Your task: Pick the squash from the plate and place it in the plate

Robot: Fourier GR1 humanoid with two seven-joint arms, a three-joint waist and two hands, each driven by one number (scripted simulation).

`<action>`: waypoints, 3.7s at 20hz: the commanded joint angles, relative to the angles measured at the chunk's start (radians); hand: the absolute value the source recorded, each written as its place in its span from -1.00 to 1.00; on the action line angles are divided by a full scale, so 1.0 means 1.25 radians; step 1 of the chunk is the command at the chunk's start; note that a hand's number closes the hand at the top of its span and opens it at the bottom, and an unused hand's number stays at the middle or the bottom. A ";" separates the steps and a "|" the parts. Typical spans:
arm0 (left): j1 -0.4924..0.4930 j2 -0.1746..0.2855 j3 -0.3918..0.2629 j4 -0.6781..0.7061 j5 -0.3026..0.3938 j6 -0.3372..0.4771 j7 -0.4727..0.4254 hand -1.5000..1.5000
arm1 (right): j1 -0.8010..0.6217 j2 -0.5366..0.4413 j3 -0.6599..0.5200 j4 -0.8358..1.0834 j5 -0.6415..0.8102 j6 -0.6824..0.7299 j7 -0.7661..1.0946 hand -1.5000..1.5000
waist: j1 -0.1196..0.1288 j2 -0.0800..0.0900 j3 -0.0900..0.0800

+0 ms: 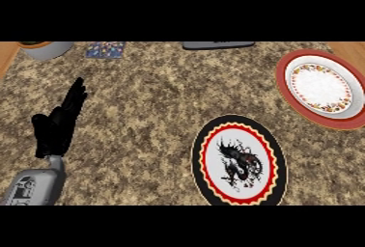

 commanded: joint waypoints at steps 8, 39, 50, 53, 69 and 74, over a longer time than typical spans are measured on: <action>-0.013 -0.037 -0.053 0.000 -0.029 -0.003 -0.001 0.00 | -0.075 -0.171 -0.193 0.361 -0.173 0.074 -0.526 1.00 | 0.069 0.007 -0.005; -0.082 -0.035 -0.026 0.004 -0.023 -0.053 0.027 0.00 | -0.553 0.133 0.054 0.882 0.085 -0.119 -0.376 -1.00 | 0.100 0.018 -0.004; -0.086 -0.059 -0.031 0.028 -0.046 -0.023 0.022 0.00 | -0.593 0.069 -0.154 0.906 -0.132 0.018 -0.415 -1.00 | 0.082 0.015 -0.005; -0.068 -0.033 -0.011 0.040 -0.033 -0.048 -0.012 0.00 | -0.571 -0.011 -0.201 0.923 -0.177 0.069 -0.403 -1.00 | 0.083 0.017 -0.005; -0.071 -0.037 -0.005 0.029 -0.022 -0.060 0.004 0.00 | -0.335 -0.187 -0.274 0.932 -0.248 0.259 -0.511 -1.00 | 0.082 0.021 0.000; -0.066 -0.040 -0.012 0.019 -0.039 -0.049 -0.004 0.00 | -0.316 -0.210 -0.293 0.943 -0.265 0.289 -0.505 -1.00 | 0.088 0.023 0.002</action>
